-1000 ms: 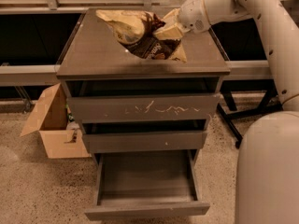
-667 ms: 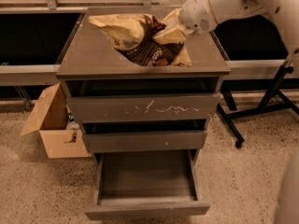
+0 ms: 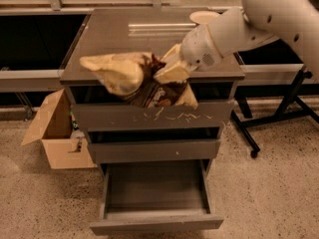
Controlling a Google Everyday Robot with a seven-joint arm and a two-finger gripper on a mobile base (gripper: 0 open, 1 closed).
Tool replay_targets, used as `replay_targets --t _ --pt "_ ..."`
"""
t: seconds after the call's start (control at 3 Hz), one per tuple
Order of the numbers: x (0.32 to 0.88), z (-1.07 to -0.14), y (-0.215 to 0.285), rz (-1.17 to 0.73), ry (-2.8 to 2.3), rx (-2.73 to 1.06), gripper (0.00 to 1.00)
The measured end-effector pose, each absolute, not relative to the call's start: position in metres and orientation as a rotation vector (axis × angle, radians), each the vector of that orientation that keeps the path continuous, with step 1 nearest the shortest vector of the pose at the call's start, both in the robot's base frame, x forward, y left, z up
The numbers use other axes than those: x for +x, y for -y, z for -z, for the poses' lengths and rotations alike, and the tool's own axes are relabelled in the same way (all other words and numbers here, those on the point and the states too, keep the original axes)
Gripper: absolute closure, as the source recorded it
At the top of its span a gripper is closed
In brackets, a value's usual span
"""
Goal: Place brown chip bag into bottom drawer
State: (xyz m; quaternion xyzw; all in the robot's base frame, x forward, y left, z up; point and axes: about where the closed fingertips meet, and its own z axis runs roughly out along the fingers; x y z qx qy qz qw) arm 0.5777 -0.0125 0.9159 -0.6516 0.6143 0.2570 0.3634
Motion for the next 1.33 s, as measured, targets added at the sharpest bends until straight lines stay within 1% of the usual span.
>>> replay_targets --t 0.33,0.67,1.0,1.33 --pt "0.562 -0.879 0.005 -0.718 -1.628 -1.721 1.00" --pt "0.563 -0.873 0.005 -0.724 -1.640 -1.729 1.00" --pt "0.552 -0.835 0.014 -0.720 -1.716 -1.736 1.00" --pt "0.528 -0.764 0.041 -0.686 -1.891 -1.709 1.00"
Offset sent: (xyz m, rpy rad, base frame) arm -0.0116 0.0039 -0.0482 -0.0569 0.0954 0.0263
